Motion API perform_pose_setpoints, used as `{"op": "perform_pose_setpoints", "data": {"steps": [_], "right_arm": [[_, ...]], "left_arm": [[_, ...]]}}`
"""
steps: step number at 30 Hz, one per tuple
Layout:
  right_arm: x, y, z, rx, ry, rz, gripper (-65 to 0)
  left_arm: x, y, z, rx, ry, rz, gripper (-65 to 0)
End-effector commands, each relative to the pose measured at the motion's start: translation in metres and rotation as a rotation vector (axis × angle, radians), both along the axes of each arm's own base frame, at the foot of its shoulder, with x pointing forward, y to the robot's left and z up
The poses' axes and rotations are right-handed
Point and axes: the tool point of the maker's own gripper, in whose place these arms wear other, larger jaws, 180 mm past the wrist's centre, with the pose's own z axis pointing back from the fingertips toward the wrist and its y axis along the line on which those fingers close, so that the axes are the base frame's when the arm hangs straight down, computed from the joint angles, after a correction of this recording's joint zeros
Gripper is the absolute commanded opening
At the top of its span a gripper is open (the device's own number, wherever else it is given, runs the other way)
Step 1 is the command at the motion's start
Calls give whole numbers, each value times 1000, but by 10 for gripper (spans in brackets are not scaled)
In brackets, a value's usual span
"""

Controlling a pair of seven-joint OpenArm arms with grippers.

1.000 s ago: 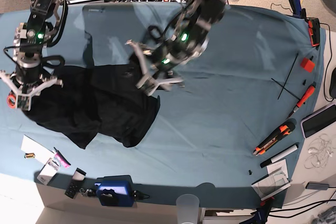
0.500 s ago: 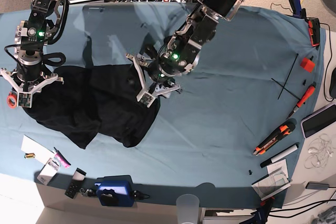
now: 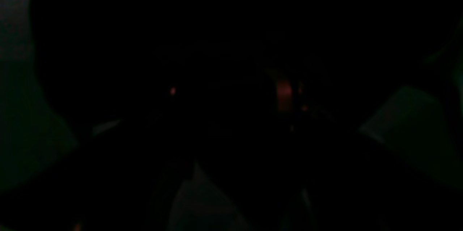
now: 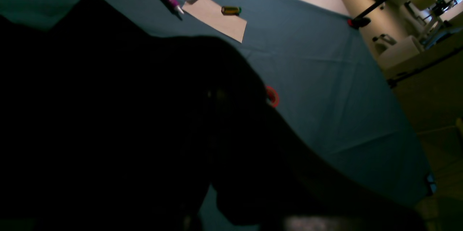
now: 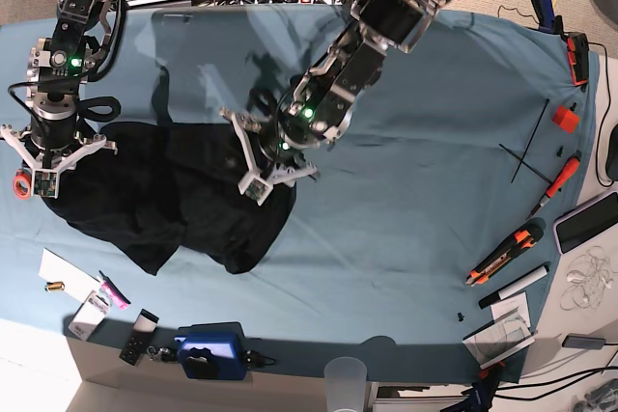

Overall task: Layout the t-shirt on the table in an organized manner, then fold the t-shirt properly
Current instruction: 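Lower the left gripper onto the black t-shirt and grasp its edge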

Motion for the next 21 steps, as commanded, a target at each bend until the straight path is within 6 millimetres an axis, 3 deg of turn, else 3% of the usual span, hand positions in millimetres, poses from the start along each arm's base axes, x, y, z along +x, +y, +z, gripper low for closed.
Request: {"op": "perform_pose_setpoints", "data": {"steps": [1,9,13,14,21], "right_arm": [[4,-2,17,-32,-54,8,-650],[4,-2,17,-32,-55,9,-650],[4,-2,17,-32,-55,9,-650],[4,-2,17,-32,-55,9,-650],[4,-2,17,-32,-55,9,-650]], "left_arm": [[3,1,-1,45,20,32,-372],[21,3,23,64,-112,41,-390],[21,3,23,68,-112,39,-618],[21,3,23,68,-112,39,-650],[45,23,35,225,-228,74,-650]]}}
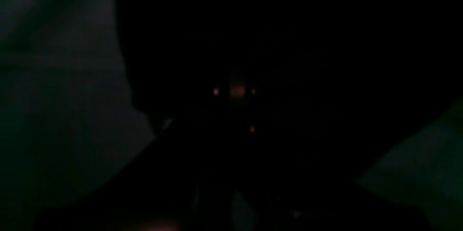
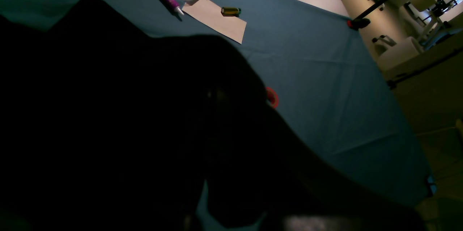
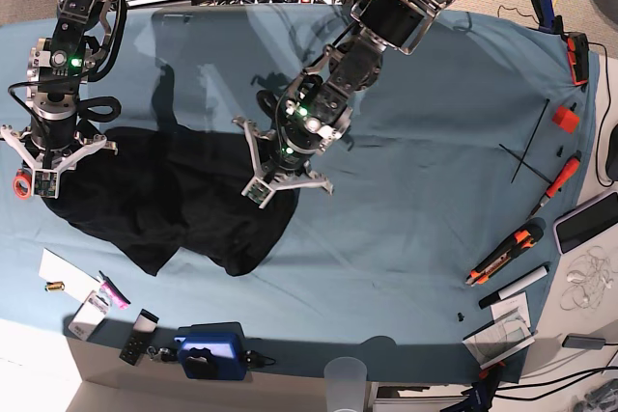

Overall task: Layout the t-shirt on the table in an organized manner, then fold the t-shirt properly
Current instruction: 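Lower the left gripper onto the black t-shirt and grasp its edge, then lift the shirt with both grippers and swing it across the table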

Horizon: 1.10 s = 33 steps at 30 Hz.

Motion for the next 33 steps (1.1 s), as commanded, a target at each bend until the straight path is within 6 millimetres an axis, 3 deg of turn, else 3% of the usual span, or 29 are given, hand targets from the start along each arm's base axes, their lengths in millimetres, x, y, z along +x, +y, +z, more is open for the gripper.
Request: {"op": "perform_pose_setpoints", "data": {"steps": [1,7,14,18,22,25,28,33], "right_arm": [[4,-2,17,-31,-52,7,-650],[6,0,21,-38,-75,22,-650],[14,18,18,41,-93,114,-650],[21,41,16,94,-96,235,-650],[27,44,27,97,-137,252,-650],[34,44,39,93,-175,255,-650],[45,40,48,99,-215,253,-650],[83,26,43,245,-257,240,-650]], "left_arm": [[20,-3,28,-13,-71,40,-650],[52,26,52,177,-129,117,-650],[82,54,104,327,-238,198,-650],[94,87,140,384,-267,297,-650],[106,128,168,373,-277,409,-650],[115,174,173,345,-252,522,-650],[118,218,164,294,-175,591,-650],[122,259,152,161,-93,586,-650]]}}
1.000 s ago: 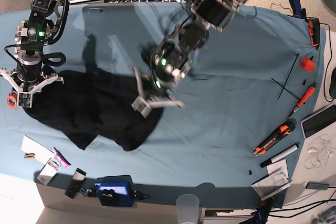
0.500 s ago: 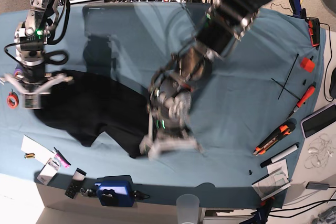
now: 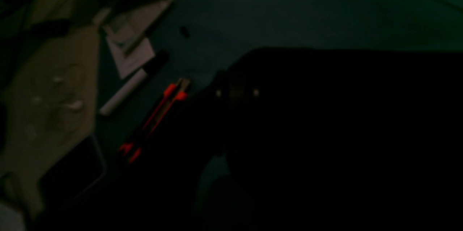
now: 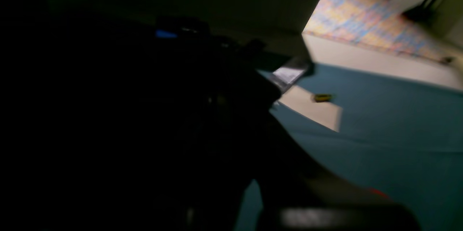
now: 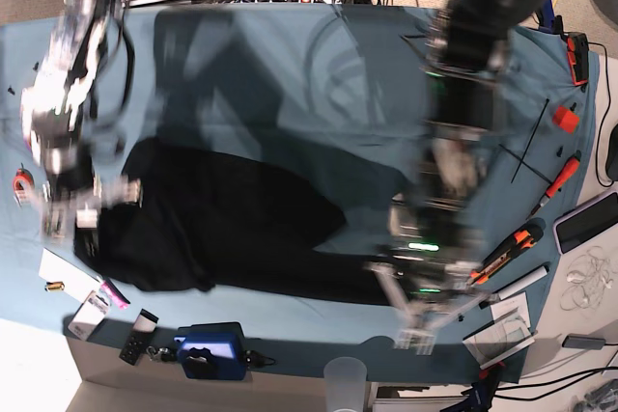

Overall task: Layout the t-shirt on the table in an organized manner, then fold the t-shirt properly
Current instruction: 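Lift the shirt with both grippers and swing it across the table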

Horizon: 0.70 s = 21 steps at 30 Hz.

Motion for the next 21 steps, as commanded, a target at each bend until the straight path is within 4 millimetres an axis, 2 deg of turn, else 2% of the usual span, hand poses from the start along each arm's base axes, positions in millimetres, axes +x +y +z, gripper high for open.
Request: {"op": "perform_pose_setpoints", "data": {"steps": [1,4,8,12,14,17,21], "right_arm": [[9,-24,25,-23,-69,-75,-650],[38,-27,30,54,-82,-46,-650],[70,-29,58,128,-142,-13,-650],[81,-31,92,133,-201,-12,-650],[82,-33,101,129,-209,-14,-650],[81,-35,101,125,-203,-15,-650],[81,-30,96,106,-185,15,-650]], "left_arm": [[11,35,30,56,-74,79,-650],[18,56,47,18,-102,74,-650],[34,72,91,-23,-192,39,-650],[42,92,129,25,-250,24,-650],[43,105,143,46,-273,41,-650],[41,117,148,38,-277,43,-650],[39,120,145,15,-268,30,-650]]}}
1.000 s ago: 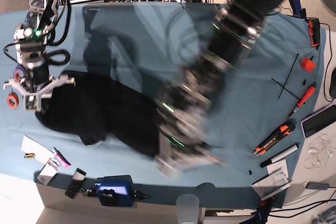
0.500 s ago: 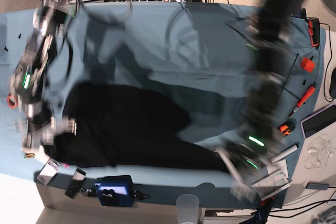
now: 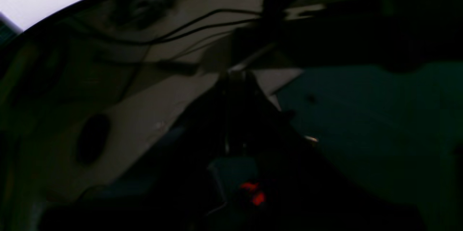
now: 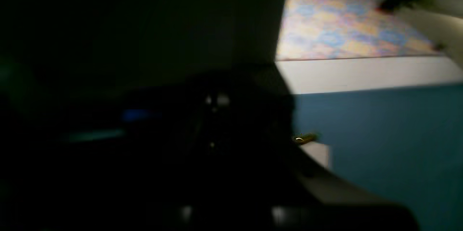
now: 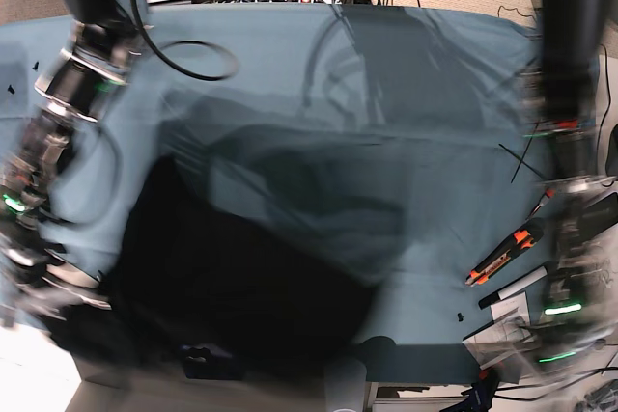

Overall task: Layout the t-shirt on the table in an organized manner, then fold the t-shirt properly
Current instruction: 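Lift the shirt with both grippers and swing it across the table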

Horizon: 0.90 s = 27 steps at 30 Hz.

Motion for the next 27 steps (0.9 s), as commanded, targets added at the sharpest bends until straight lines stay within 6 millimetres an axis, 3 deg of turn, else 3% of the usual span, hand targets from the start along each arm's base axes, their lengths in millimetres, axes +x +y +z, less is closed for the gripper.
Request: {"op": "perform_pose_setpoints", "data": {"steps": [1,9,12,14,17,22,27], "right_arm": [[3,4,30,-8,-90,19,-650],[3,5,28,-2,-84,27,-650],[4,18,33,66,-117,82,-650],[8,37,32,79,-120,147,-650],[14,90,24,39,-95,320,-650],[10,211,-3,-107,-15,673,-650],[4,296,-13,-246,3,829,-650]], "left_arm": [[5,-2,27,7,-73,-7,-650],[3,-5,15,-23,-51,-25,-650],[-1,-18,1,-95,-24,-69,-650],[-4,-20,-11,-105,-3,-74,-650],[-6,-16,-19,-87,12,-63,-650],[-9,1,-22,4,27,-4,-650],[-18,39,-19,61,44,99,-650]]}}
